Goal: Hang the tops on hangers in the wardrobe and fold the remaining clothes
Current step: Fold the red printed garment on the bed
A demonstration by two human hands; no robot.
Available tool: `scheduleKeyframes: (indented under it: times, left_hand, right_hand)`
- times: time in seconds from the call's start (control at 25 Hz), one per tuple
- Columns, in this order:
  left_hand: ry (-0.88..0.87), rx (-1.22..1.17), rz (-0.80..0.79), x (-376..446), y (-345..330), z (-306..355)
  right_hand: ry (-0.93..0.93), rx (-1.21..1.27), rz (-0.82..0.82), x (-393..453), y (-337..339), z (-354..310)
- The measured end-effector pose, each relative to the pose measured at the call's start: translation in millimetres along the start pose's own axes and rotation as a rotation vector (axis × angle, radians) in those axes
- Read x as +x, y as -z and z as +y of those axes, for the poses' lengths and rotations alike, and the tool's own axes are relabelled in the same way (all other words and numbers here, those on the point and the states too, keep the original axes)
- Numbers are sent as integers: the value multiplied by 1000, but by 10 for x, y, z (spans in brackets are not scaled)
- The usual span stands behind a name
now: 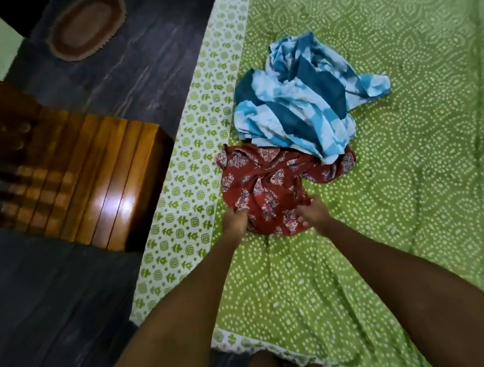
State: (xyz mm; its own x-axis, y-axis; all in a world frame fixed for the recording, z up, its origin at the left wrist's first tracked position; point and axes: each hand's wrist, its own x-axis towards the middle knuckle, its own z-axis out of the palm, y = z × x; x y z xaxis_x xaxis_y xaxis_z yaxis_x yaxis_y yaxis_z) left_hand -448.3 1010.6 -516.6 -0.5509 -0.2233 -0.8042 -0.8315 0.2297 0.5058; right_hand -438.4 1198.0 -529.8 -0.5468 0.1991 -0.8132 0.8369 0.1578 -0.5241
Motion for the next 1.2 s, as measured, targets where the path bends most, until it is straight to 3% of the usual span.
scheduleKeyframes:
  times: [0.24,0.36,0.44,0.56,0.68,0.76,0.84,0.92,1.0,1.08,1.16,1.2]
  left_hand:
    - [68,-71,-66,683,-87,-20]
    - [161,-171,-170,707,-89,59]
    - [236,-385,-301,685,-17,125]
    - [313,-651,-461,592,166,260]
    - [280,-466,-572,295,310,433]
    - [266,-214,-635,26,265,485]
    - [306,-26,-728,-335,167,518]
    - [350,52,-813,-743,82,478]
    - [378,107,-933,-1222,30,404]
    - [333,290,-936,-1653,68,281]
    - [252,455,-975,-1949,177,198]
    - [219,490,-976,-2022,267,185]
  right_hand:
    - [-184,336,-47,548,-608,-98]
    - [-66,180,107,303,-892,-234]
    - [18,167,-23,-28,-1016,-316]
    - [1,132,-336,-582,-941,-256]
    - [10,-221,-683,-1029,-702,13]
    - [-5,-297,-743,-1202,-516,157]
    - [14,-12,-637,-1282,-300,205]
    - [-49,610,-390,-1283,-94,231]
    - [-34,1105,-262,-1278,109,205]
    - [60,1188,-258,-1442,310,-1]
    - [96,1028,-346,-1602,420,-286]
    - [67,864,-314,-1645,437,-408]
